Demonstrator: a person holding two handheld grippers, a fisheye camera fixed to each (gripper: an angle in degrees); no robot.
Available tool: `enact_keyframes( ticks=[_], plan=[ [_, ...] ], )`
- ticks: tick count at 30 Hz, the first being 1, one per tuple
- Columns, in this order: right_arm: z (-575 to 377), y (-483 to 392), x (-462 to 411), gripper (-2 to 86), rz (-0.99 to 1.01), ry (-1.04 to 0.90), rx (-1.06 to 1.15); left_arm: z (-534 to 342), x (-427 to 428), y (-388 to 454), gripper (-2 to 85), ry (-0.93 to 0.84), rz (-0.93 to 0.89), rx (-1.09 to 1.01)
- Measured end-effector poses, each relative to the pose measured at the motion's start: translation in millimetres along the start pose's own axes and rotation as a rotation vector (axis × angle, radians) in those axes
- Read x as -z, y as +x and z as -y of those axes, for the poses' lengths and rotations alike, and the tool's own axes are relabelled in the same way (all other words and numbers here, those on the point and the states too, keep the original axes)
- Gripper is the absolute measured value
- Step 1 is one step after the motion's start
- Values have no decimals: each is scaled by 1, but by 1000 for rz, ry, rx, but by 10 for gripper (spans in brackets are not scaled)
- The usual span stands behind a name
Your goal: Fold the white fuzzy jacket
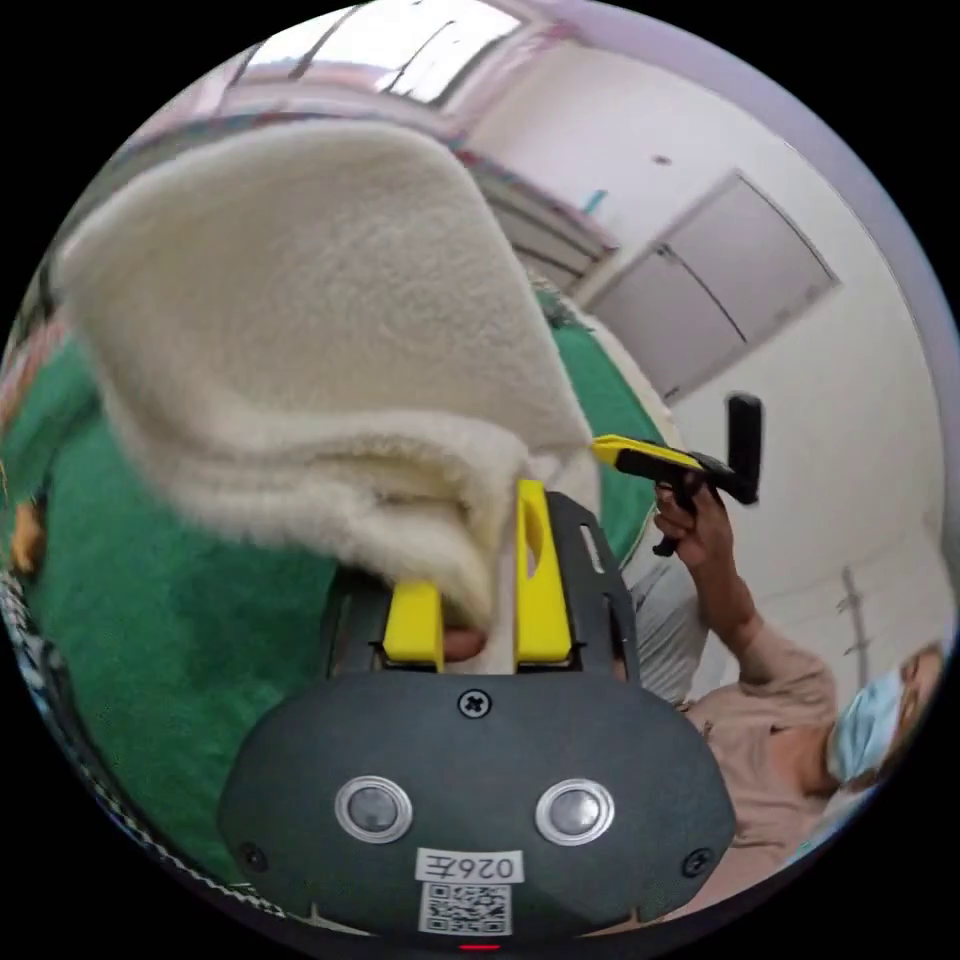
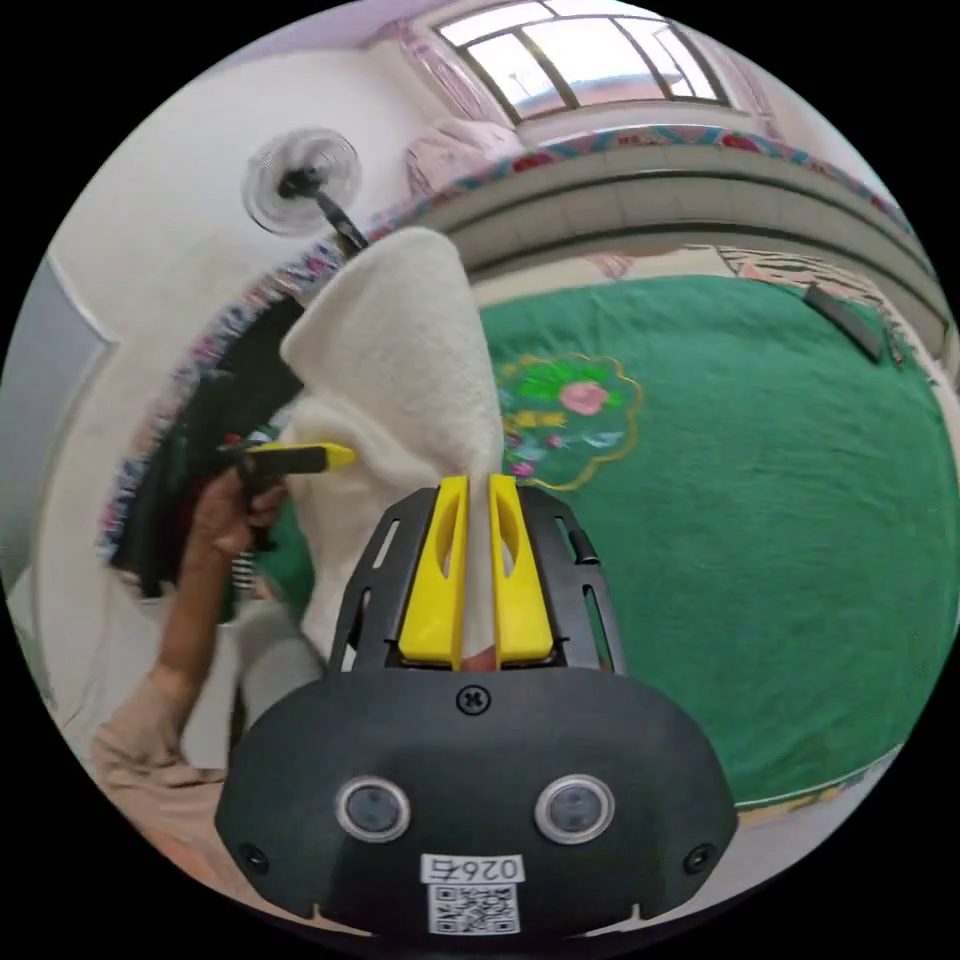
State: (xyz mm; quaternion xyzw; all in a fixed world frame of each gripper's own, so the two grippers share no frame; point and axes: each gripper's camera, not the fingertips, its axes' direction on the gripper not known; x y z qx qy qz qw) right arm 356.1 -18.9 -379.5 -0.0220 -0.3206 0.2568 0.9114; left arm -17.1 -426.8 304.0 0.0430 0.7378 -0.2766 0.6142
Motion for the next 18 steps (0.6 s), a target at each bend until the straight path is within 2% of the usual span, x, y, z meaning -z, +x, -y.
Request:
enact_keyframes(
  ticks=[2, 3, 7, 9, 13, 15, 18],
  plan=[
    [-1, -14, -16, 38, -130, 7, 80, -15, 10, -40, 141, 89, -16, 99],
    [-1, -19, -16, 40, -125, 22, 105, -28, 24, -58, 137, 172, -81, 128],
    [-5, -65, -24, 54, 95, 66, 343, -60, 84, -91, 132, 387, -283, 230],
    [-12, -89, -36, 59, 163, 54, 436, -61, 108, -78, 127, 426, -247, 196],
    [-35, -157, -75, 67, 312, -61, 674, -48, 118, -33, 133, 356, -58, 101],
    [-49, -183, -94, 69, 292, -116, 767, -39, 110, -17, 141, 302, -25, 72],
    [-69, -207, -131, 70, 149, -171, 878, -24, 94, 2, 129, 210, 27, 47]
  ],
)
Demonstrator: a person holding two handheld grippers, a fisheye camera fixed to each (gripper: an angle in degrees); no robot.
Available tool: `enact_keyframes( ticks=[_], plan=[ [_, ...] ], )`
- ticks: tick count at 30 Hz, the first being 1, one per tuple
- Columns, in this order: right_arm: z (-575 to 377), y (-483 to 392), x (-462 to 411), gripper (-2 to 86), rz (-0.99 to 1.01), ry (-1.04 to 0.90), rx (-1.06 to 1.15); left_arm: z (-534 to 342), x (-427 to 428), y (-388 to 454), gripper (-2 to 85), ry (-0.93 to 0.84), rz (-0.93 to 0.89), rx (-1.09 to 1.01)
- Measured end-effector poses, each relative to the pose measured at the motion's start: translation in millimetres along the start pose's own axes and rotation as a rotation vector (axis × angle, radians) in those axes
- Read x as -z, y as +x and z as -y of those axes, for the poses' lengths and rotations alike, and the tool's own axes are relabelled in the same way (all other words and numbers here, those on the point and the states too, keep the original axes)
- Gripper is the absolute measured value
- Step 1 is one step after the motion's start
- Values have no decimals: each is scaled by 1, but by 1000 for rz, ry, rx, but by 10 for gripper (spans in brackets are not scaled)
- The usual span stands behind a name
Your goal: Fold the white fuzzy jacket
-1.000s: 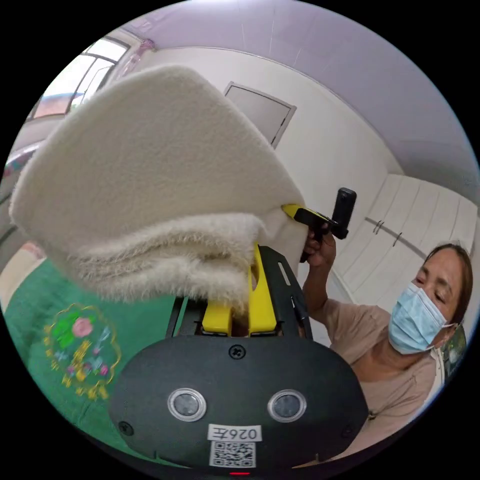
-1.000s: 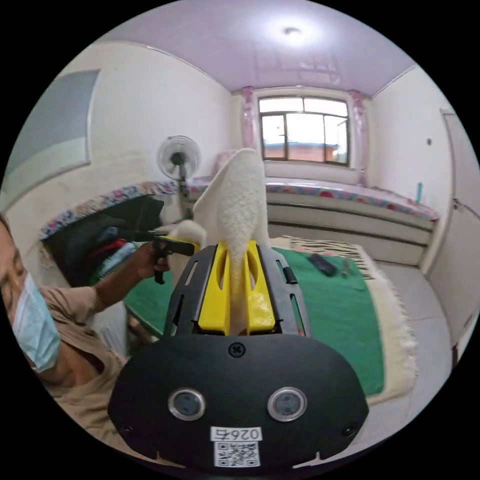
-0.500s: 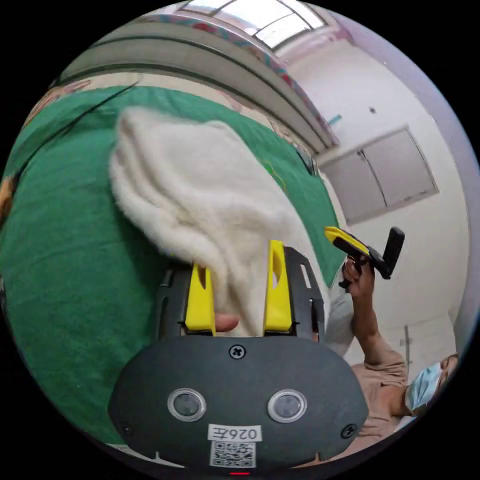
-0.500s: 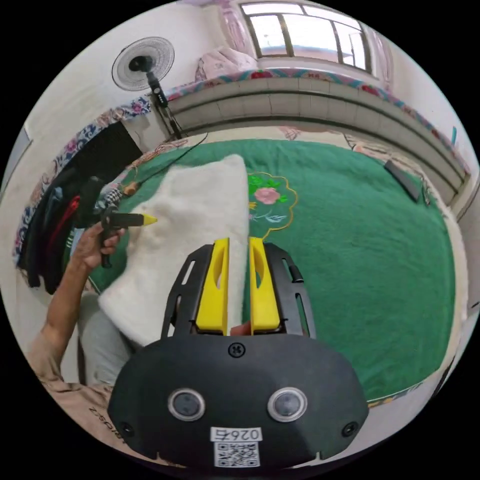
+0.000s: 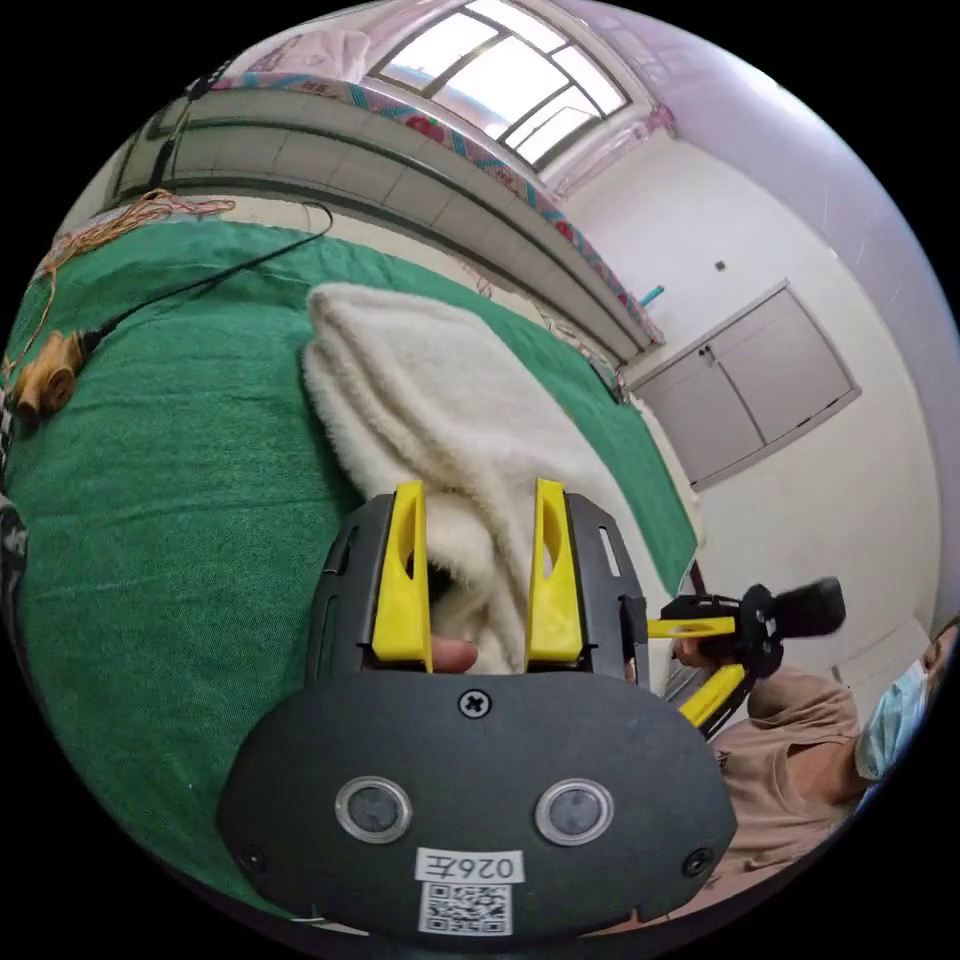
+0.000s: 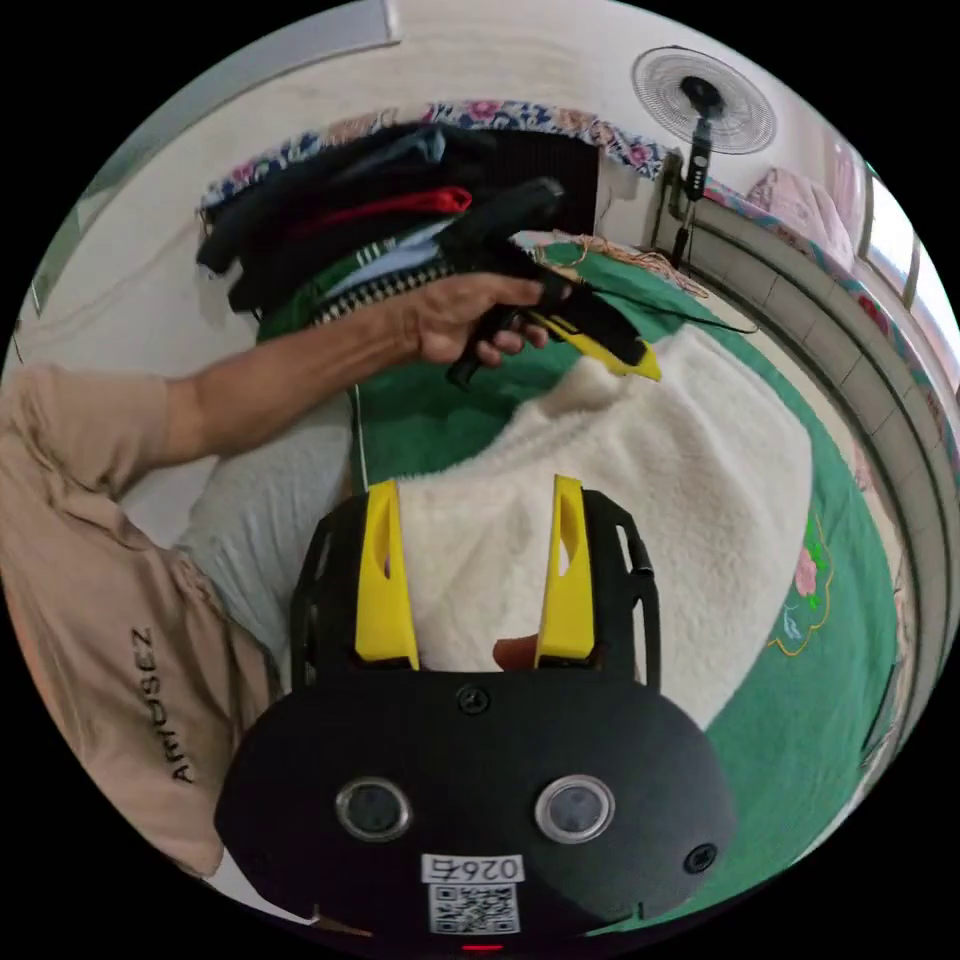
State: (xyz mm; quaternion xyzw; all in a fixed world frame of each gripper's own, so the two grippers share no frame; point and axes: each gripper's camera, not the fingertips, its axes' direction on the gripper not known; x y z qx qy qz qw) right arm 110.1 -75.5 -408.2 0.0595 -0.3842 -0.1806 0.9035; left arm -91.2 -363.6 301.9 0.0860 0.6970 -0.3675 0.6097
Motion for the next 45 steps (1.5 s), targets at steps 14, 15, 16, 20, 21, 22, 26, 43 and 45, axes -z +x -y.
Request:
enact_keyframes(
  ticks=[14, 15, 16, 20, 21, 22, 26, 43, 45],
  plan=[
    [-83, 135, 83, 39, 219, 457, -380, 8, 83, 125, 0, 211, -255, -148],
    [-94, 144, 93, 36, 218, 497, -407, 26, 83, 156, 0, 196, -251, -194],
    [-116, 163, 111, 30, 205, 565, -463, 46, 77, 193, 0, 169, -230, -250],
    [-207, 233, 167, 24, 95, 733, -704, 104, 21, 318, 6, 56, -190, -422],
    [-221, 242, 173, 24, 62, 740, -746, 118, -11, 359, 11, -11, -193, -477],
    [-249, 261, 182, 24, -20, 722, -847, 129, -49, 396, 19, -101, -169, -516],
    [-357, 345, 159, 30, 103, 611, -1281, 128, -146, 454, 83, -419, -86, -593],
    [-200, 419, 59, 132, 102, 236, -711, -29, 151, 159, 154, 107, 92, -100],
    [-182, 432, 20, 83, 100, -40, -724, -35, 154, 128, 162, 72, 65, -32]
  ],
)
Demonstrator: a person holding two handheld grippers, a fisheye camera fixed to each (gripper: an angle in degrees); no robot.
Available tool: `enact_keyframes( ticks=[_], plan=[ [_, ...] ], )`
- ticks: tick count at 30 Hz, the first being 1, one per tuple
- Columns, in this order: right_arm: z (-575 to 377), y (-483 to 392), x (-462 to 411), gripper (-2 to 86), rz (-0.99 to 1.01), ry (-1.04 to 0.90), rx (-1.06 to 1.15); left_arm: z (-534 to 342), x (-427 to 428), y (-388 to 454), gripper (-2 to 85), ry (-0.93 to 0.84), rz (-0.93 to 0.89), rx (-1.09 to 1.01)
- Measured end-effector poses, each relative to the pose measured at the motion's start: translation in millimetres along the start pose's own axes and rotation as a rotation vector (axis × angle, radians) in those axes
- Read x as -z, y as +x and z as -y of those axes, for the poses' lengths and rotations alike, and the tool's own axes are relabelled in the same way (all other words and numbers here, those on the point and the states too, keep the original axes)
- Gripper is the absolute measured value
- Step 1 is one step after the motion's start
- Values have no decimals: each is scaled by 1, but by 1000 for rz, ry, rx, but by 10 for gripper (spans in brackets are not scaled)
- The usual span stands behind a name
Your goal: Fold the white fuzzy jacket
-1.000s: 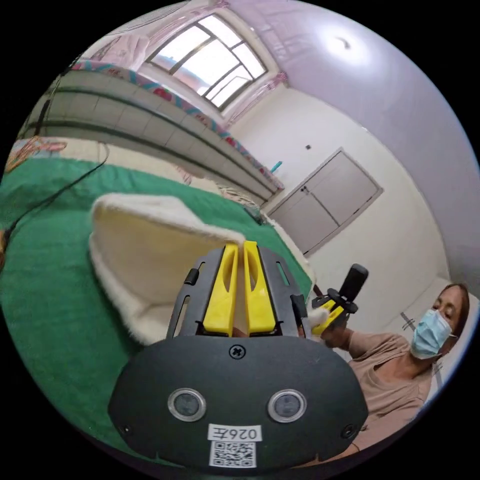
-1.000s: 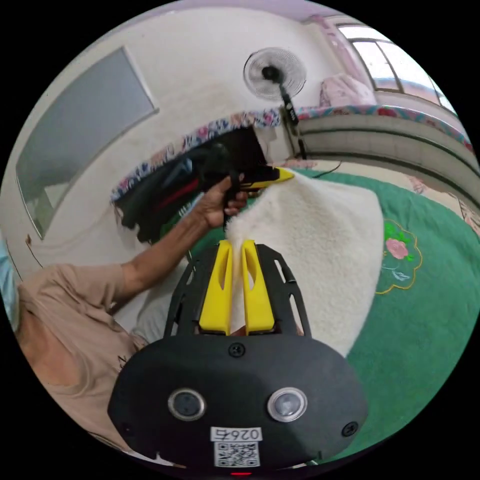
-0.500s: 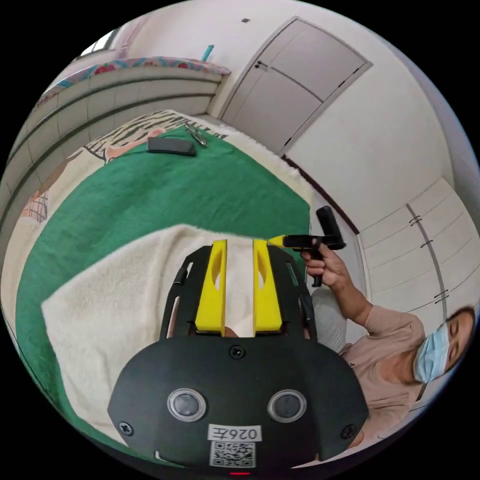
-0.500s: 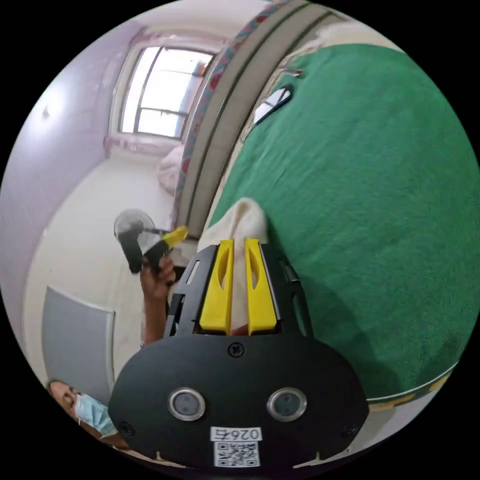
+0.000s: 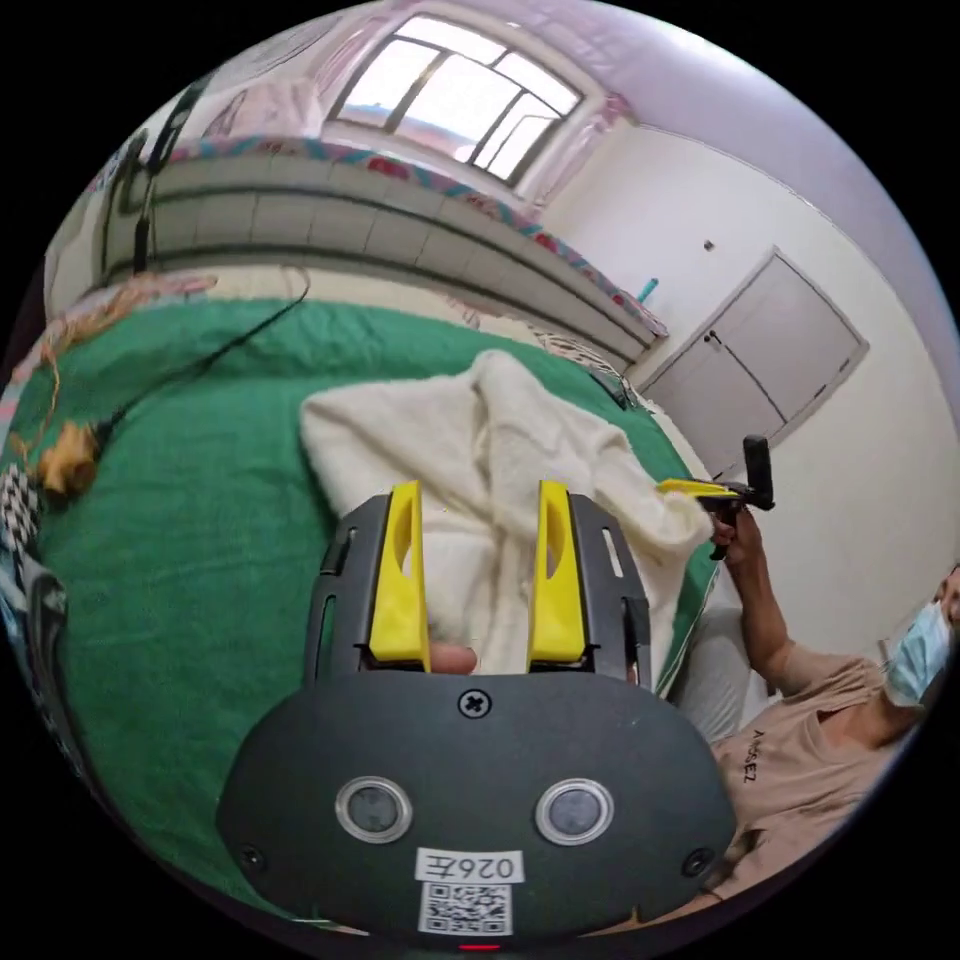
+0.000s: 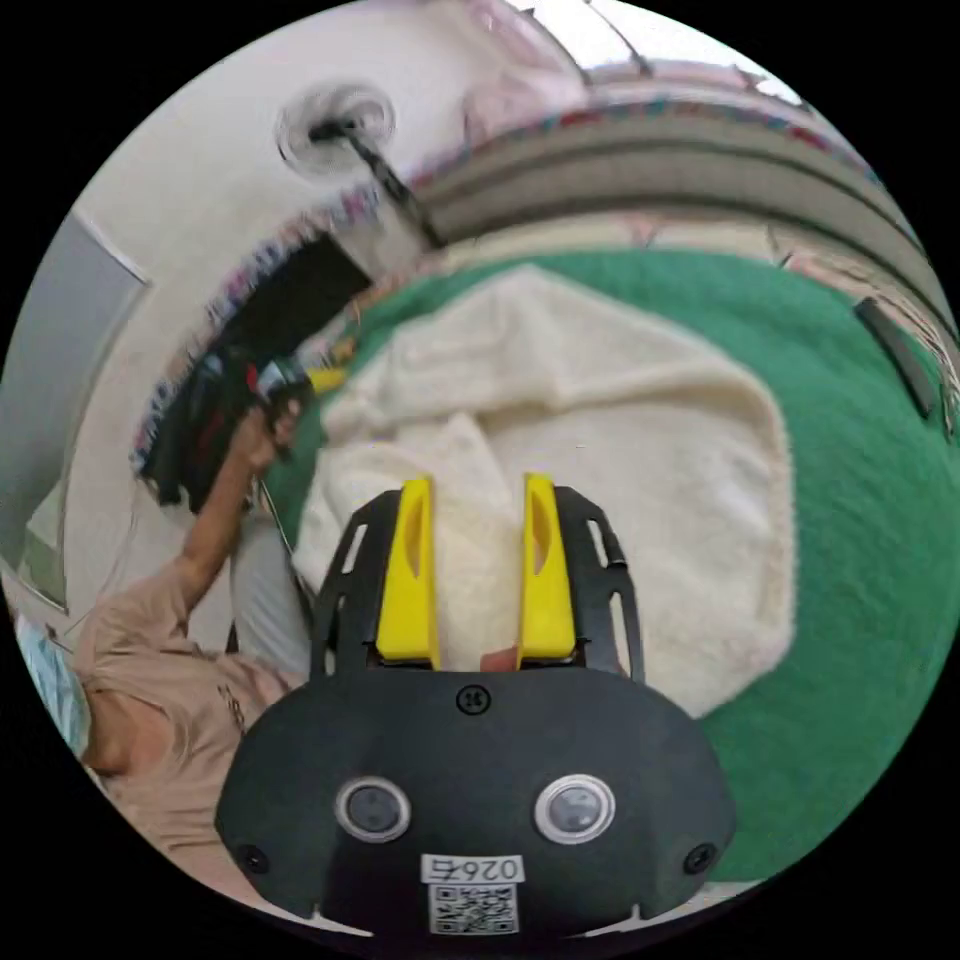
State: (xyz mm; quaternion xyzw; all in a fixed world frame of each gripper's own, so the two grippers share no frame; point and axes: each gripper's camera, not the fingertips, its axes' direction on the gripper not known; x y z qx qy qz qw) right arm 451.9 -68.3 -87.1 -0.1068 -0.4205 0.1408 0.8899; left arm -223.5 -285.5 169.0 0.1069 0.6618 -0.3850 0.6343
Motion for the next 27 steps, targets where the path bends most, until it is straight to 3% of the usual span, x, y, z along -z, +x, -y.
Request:
enact_keyframes(
  ticks=[2, 5, 8, 10, 13, 17, 18, 20, 24, 27],
  plan=[
    [5, 25, -2, 13, -330, -31, -176, -4, 4, -19, 166, -6, -13, 25],
    [-15, 62, 37, 4, -644, 102, -466, -1, 14, -41, 180, 5, -27, 62],
    [-24, 49, 63, 34, -425, 395, -401, 15, 22, -50, 190, 9, -25, 61],
    [-4, 32, 51, 60, -275, 421, -293, 28, 21, -50, 202, 0, -26, 52],
    [53, 21, 1, 105, -31, 274, -199, 40, 4, -49, 215, -61, -63, 59],
    [125, 41, -96, 158, 307, -15, -289, 43, 3, -48, 226, -33, -51, 60],
    [132, 46, -108, 158, 377, -36, -310, 45, 6, -50, 228, -25, -62, 65],
    [148, 57, -139, 70, 580, -13, -355, 49, 7, -53, 218, -22, -74, 60],
    [153, 65, -111, 4, 455, 131, -283, 64, 5, -68, 125, -33, 9, 140],
    [127, 106, -46, -9, 312, 427, -420, 78, 1, -80, 139, -12, -148, 173]
  ],
)
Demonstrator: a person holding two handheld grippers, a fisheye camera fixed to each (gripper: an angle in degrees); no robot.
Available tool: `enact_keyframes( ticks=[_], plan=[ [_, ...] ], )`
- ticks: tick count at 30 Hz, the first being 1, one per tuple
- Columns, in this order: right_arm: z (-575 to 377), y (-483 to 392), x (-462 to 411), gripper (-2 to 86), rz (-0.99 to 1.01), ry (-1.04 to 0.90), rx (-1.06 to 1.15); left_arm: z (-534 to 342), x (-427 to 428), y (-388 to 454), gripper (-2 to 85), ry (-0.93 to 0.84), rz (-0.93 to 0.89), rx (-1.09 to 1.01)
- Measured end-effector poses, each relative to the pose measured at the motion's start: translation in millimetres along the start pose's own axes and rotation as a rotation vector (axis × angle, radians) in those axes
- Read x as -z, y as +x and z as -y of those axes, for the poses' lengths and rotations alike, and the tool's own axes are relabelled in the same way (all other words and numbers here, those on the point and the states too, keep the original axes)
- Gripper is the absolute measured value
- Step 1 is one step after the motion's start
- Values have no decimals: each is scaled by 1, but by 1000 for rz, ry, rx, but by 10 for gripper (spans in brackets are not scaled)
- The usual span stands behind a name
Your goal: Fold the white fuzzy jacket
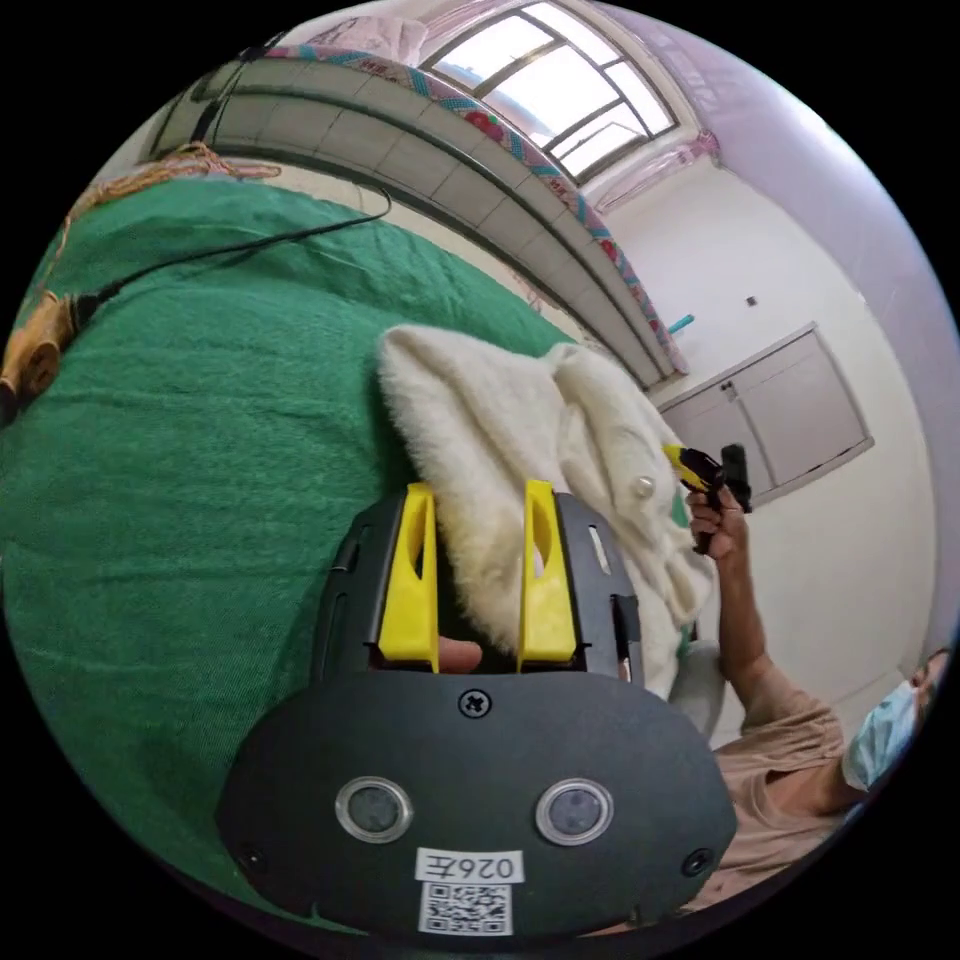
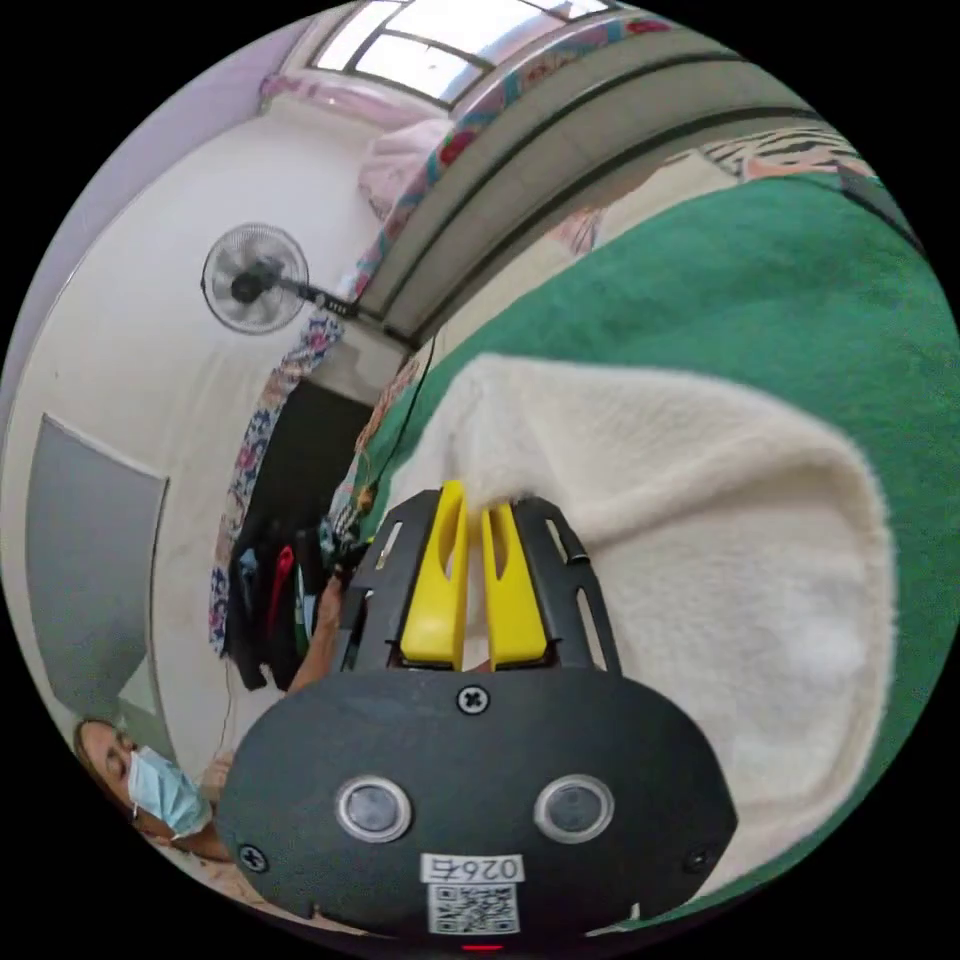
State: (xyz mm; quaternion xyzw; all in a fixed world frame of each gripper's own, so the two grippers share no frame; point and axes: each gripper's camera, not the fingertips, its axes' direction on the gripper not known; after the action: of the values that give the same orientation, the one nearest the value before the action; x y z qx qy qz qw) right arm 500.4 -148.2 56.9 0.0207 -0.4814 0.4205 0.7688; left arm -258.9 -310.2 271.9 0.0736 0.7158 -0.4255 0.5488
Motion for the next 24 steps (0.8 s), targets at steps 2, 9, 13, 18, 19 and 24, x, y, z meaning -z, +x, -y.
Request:
enact_keyframes(
  ticks=[2, 9, 13, 18, 19, 24],
  plan=[
    [5, 22, 58, -9, -114, 239, -110, 5, -2, 2, 148, -6, -1, -24],
    [-2, -2, 45, 75, -410, 136, 51, 19, -17, 21, 100, -56, 156, -70],
    [-24, -10, -41, 165, -686, -187, 209, 20, -29, 20, 43, -72, 108, -53],
    [-60, -40, -94, 16, -797, -366, 410, 77, -1, 33, 29, 7, 148, -135],
    [-64, -49, -92, 11, -801, -362, 433, 92, 2, 38, 32, -12, 178, -150],
    [-83, -105, -82, 42, -754, -185, 549, 76, 20, 74, 76, 82, 498, -221]
  ],
)
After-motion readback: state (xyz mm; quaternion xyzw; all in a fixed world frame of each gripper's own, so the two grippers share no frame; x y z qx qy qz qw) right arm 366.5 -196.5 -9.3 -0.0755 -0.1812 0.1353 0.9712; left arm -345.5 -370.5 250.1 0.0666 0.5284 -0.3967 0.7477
